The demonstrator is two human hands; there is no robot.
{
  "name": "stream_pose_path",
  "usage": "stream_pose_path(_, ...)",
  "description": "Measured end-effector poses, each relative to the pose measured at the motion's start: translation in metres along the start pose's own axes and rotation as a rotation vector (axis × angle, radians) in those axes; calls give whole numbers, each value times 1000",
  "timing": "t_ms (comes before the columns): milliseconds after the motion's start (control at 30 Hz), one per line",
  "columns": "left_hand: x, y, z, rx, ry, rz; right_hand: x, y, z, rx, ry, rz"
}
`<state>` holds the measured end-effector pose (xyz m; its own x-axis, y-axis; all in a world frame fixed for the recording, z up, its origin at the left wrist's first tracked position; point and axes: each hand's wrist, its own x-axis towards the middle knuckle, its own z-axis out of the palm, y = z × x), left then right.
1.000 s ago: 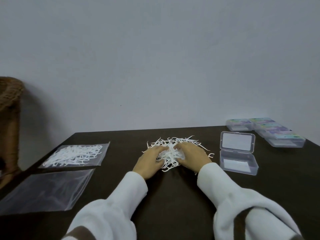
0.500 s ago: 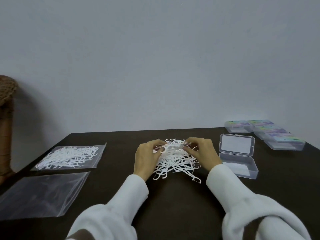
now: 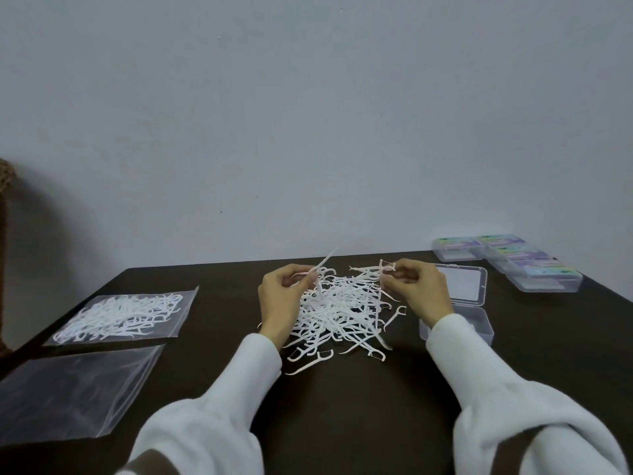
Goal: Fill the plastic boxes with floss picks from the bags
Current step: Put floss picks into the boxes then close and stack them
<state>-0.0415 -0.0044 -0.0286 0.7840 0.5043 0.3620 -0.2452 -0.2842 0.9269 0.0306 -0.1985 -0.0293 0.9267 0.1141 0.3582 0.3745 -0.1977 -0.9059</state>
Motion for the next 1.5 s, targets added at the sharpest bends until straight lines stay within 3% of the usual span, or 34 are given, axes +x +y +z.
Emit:
stream_pose_path(367,-8,11,38,-271,-163,-171,-8,-5,-41,127,17,86)
stream_pose_path(500,-13,15,62,-351,-238,-226,-9,3,-64,19,93,88)
stream_pose_path(633,-18,18,87,-381,-307,-262,-11,10,-88,-62,59,115)
stream_pose_path(1000,-33,15,135,-234,-380,-219,-20,35,-122,-334,-85,96)
stream_pose_path(1133,-37,13,142,-102,-402,-139,-21,36,-118,-418,-161,24)
stream_pose_path(1500,-42,5,140,124,-562,84,-22,35,-121,-449,-170,-10)
